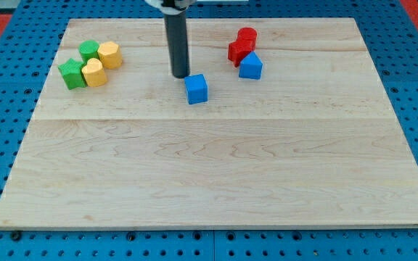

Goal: Separate the triangle from the red blocks

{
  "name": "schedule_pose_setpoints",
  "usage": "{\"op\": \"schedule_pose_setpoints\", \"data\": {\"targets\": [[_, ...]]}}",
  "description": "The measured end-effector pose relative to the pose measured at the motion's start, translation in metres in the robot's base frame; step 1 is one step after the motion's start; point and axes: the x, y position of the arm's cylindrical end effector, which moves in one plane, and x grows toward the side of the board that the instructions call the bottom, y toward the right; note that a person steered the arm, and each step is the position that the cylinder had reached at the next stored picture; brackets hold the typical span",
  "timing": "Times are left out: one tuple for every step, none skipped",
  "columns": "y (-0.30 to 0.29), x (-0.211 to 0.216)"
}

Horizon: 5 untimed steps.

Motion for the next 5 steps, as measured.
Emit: {"op": "schedule_pose_setpoints", "data": {"targets": [[0.065,-0.014],[0.095,-0.014],[0.145,-0.019],[0.201,-0.005],[0.219,0.016]]}}
